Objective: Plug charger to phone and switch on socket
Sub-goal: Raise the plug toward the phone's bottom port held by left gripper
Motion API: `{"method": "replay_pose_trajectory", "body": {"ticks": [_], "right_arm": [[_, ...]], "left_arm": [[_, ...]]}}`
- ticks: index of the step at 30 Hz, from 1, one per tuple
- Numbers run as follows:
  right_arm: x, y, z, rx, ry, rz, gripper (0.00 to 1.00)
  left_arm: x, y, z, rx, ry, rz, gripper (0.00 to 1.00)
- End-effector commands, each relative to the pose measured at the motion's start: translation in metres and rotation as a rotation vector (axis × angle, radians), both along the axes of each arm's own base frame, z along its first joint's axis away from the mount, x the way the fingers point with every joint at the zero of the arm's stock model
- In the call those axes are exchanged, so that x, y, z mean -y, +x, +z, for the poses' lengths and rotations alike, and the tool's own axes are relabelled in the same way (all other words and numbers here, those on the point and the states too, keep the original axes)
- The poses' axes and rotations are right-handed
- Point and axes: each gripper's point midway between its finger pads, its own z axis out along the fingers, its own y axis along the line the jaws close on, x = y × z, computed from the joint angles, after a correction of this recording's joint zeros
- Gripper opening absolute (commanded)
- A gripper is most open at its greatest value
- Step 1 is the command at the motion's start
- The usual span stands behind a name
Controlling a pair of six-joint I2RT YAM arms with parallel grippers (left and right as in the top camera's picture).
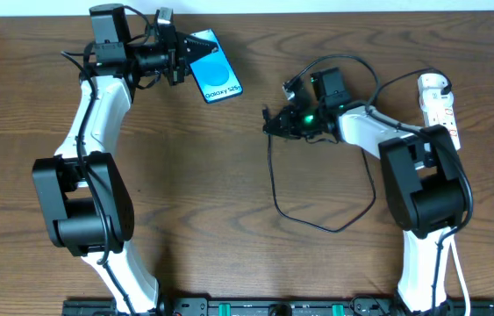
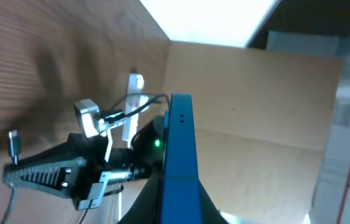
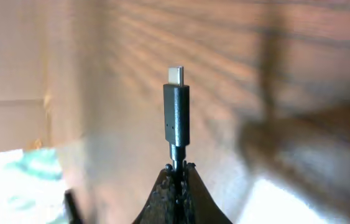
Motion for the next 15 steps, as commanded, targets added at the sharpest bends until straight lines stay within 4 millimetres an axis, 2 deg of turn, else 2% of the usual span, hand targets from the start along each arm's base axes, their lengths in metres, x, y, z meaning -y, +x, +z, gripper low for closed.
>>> {"method": "replay_pose_trajectory", "body": {"ticks": [1,2,3,9,12,15], "right_arm": [[0.000,-0.011,0.074,0.169,0.135,0.131,0.01],[0.001,-0.014,0.085,0.188,0.142,0.142,0.01],[0.004,-0.024,0.109,0.221,0.150,0.162,0.01],[-0.004,-0.061,0.167,0.276,0.278,0.282,0.01],[-0.012,-0.079,0.185,0.265,0.374,0.355,0.01],[-0.019,-0.085,0.186,0.229,0.382,0.365,0.01]], "left_arm": [[0.005,-0.018,0.032,0.115,-0.068,-0.123,0.07],[0.006,-0.019,0.034,0.131,-0.075,-0.137,0.07],[0.006,-0.020,0.037,0.152,-0.078,-0.147,0.07],[0.006,-0.020,0.037,0.156,-0.076,-0.146,0.07],[0.006,-0.018,0.037,0.155,-0.072,-0.139,0.07],[0.004,-0.011,0.032,0.084,-0.063,-0.087,0.07]]}}
